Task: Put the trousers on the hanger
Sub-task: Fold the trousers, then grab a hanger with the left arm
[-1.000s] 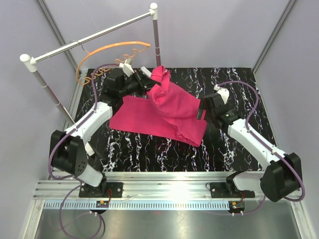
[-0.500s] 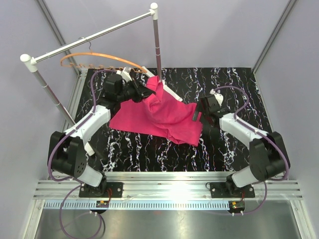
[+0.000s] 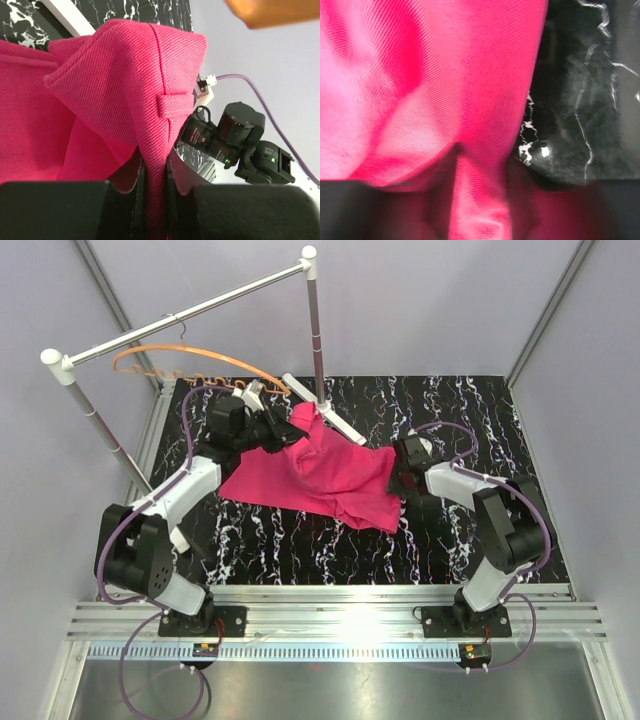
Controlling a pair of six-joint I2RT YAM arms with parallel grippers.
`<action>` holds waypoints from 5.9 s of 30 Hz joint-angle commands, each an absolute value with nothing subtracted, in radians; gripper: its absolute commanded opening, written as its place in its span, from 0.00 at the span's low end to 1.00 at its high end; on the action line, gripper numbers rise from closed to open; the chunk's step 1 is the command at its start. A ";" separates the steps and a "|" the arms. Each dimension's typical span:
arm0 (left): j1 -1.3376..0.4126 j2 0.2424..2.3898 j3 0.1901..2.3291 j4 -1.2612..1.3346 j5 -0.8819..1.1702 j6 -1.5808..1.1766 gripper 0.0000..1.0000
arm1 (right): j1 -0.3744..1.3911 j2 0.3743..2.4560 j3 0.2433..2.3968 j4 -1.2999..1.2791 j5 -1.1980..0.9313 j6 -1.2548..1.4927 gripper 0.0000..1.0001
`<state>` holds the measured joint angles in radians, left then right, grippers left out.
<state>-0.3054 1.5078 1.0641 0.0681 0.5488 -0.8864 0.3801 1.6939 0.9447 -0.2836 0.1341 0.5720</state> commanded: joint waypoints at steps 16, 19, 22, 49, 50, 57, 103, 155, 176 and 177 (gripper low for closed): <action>-0.429 1.489 0.917 0.219 0.454 -0.749 0.00 | 0.106 1.468 0.951 -0.590 0.204 0.465 0.00; -0.445 1.506 0.894 0.254 0.434 -0.744 0.00 | 0.103 1.476 0.977 -0.610 0.232 0.445 0.00; -0.445 1.488 0.816 0.308 0.385 -0.742 0.00 | 0.103 1.489 0.986 -0.612 0.244 0.437 0.00; -0.465 1.166 0.810 -0.215 -0.600 -0.561 0.99 | 0.103 1.447 0.994 -0.624 0.284 0.410 0.87; -0.466 1.157 0.801 -0.201 -0.582 -0.555 0.99 | 0.103 1.442 0.996 -0.626 0.282 0.410 0.87; -0.476 1.178 0.769 -0.153 -0.283 -0.560 0.99 | 0.103 1.382 0.985 -0.626 0.253 0.391 0.93; -0.476 1.428 0.752 0.242 -0.029 -0.453 0.00 | 0.103 1.299 0.942 -0.597 0.195 0.374 0.95; -0.338 1.241 1.537 -0.560 -0.376 -0.590 0.99 | 0.101 1.233 0.910 -0.555 0.143 0.361 0.96; -0.209 1.330 1.477 -0.271 -0.153 -0.637 0.69 | 0.101 1.246 0.885 -0.522 0.104 0.353 0.95; -0.207 1.328 1.474 -0.275 -0.150 -0.638 0.54 | 0.101 1.247 0.885 -0.523 0.106 0.351 0.95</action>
<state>-0.2157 1.3254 1.4441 -0.3199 -0.1947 -0.6319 0.1036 1.2537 0.8902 -0.5529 0.1200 0.3649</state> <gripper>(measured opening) 0.603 0.956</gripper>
